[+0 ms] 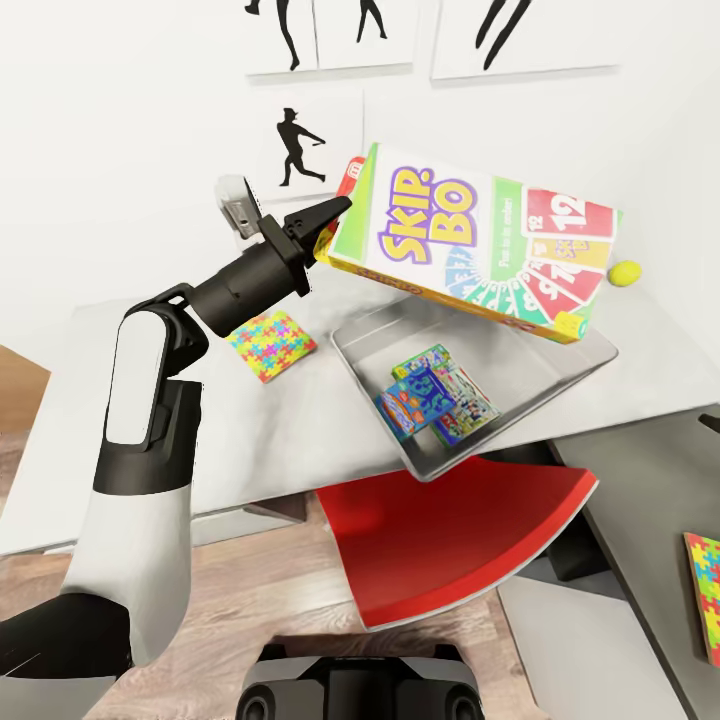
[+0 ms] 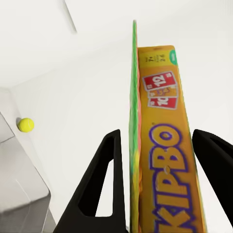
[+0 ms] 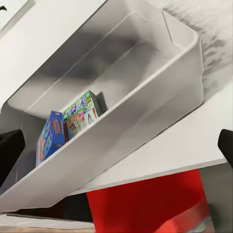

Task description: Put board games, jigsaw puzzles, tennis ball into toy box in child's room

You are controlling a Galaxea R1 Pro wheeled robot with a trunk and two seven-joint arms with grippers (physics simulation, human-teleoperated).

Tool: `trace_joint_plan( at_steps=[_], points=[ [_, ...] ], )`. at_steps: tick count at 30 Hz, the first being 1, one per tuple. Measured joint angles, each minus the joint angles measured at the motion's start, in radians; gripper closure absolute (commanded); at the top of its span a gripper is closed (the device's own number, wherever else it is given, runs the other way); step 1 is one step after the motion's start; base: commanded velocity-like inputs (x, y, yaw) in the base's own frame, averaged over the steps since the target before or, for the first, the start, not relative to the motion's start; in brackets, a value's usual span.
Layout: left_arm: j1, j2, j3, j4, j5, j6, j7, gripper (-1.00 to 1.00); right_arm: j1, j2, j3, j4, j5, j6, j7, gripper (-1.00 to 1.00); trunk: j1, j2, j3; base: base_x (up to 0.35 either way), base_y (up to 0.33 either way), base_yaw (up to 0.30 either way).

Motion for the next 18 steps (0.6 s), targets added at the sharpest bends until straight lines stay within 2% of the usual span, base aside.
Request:
trace_joint_plan(
  at_steps=[7, 18],
  points=[
    [0.0, 0.0, 0.001, 0.0, 0.009, 0.0, -0.005, 1.0, 0.0, 0.001, 0.0, 0.0, 0.0, 0.0, 0.0, -1.0, 0.0, 0.0, 0.0, 0.045, -0.008, 0.082],
    [0.0, 0.001, 0.003, 0.0, 0.012, 0.0, -0.025, 1.0, 0.0, 0.001, 0.0, 0.0, 0.001, 0.0, -0.001, -1.0, 0.0, 0.0, 0.0, 0.23, -0.094, 0.017]
  ],
)
